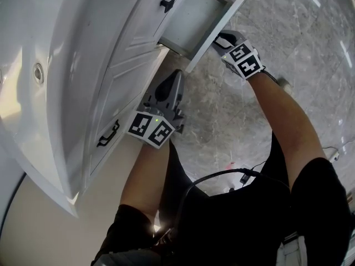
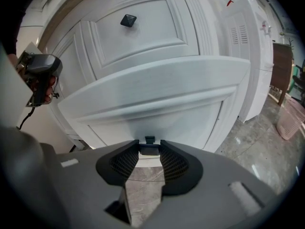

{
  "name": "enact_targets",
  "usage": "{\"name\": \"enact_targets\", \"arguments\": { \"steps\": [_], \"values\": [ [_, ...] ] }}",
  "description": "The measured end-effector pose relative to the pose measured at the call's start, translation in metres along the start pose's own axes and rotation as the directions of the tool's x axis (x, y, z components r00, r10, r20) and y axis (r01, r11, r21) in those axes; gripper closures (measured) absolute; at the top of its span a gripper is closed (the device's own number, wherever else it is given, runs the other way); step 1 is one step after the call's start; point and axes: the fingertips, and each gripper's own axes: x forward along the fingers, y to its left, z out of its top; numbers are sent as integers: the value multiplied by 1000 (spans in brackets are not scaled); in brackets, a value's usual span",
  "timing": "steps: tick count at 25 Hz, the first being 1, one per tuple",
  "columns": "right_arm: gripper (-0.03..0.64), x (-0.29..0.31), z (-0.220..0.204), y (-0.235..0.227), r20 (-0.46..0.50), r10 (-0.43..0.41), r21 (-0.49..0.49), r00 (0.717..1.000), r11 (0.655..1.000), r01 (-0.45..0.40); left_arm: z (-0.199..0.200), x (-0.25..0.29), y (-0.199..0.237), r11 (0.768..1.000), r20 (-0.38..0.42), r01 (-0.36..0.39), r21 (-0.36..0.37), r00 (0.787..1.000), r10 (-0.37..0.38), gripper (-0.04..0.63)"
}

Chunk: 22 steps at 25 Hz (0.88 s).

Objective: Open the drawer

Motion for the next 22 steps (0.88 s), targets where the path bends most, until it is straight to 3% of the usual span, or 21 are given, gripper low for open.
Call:
{"name": "enact_targets", "arguments": {
  "steps": [22],
  "values": [
    [480, -22, -22, 1, -13, -3, 16, 1000, 1000, 3, -1, -3, -6, 1000, 6, 4, -1, 1000, -4, 595]
  ]
}}
